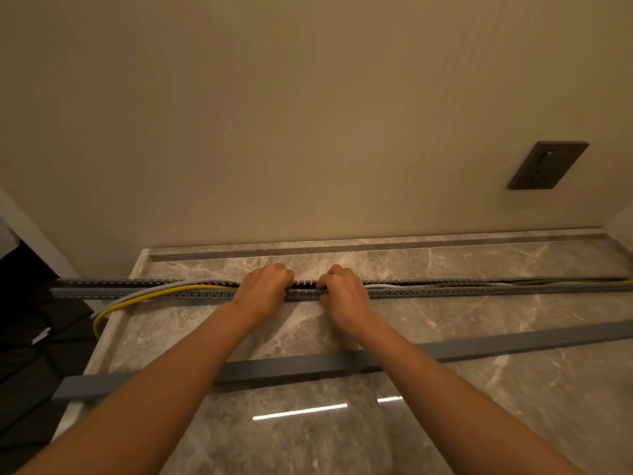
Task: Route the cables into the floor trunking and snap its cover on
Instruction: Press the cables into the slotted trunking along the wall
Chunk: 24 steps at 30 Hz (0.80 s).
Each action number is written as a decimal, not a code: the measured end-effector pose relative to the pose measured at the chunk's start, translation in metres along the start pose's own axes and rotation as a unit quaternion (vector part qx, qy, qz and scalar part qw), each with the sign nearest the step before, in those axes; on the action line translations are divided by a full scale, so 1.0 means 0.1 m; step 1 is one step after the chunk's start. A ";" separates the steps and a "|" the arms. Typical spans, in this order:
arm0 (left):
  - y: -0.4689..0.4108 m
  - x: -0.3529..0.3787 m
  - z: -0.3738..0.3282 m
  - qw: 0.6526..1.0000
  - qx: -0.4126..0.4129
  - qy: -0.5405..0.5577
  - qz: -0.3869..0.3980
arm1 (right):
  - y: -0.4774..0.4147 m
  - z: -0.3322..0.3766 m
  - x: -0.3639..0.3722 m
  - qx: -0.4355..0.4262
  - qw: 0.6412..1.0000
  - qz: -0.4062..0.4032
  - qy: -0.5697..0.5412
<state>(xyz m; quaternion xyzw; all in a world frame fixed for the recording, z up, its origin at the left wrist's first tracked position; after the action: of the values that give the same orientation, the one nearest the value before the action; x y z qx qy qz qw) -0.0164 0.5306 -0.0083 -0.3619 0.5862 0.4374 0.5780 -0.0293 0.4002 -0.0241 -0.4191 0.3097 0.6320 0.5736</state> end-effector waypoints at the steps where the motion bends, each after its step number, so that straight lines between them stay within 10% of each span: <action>1: 0.02 0.00 0.04 1.000 0.001 0.022 -0.007 | 0.00 0.03 -0.01 -0.005 1.000 -0.008 -0.002; 16: 0.45 -0.05 1.16 0.990 -0.127 0.065 -0.013 | -0.12 0.86 0.32 -0.036 0.996 0.019 -0.085; 24: 0.48 0.01 1.41 0.997 -0.049 0.053 0.022 | -0.22 1.06 0.45 0.005 0.995 0.007 -0.100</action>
<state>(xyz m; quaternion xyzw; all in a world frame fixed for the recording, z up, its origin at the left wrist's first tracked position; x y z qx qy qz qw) -0.0101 0.6792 0.0021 -0.3994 0.6020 0.4584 0.5177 -0.0252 0.5173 -0.0135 -0.3485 0.2567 0.6729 0.5999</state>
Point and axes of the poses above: each hand's wrist, its own y-axis away from the middle knuckle, its own x-axis out of the palm, z = x × y, the point moved 3 cm from there along -y, towards the middle knuckle, and after that the axes turned 8 degrees about -y, right-handed, at the moved point
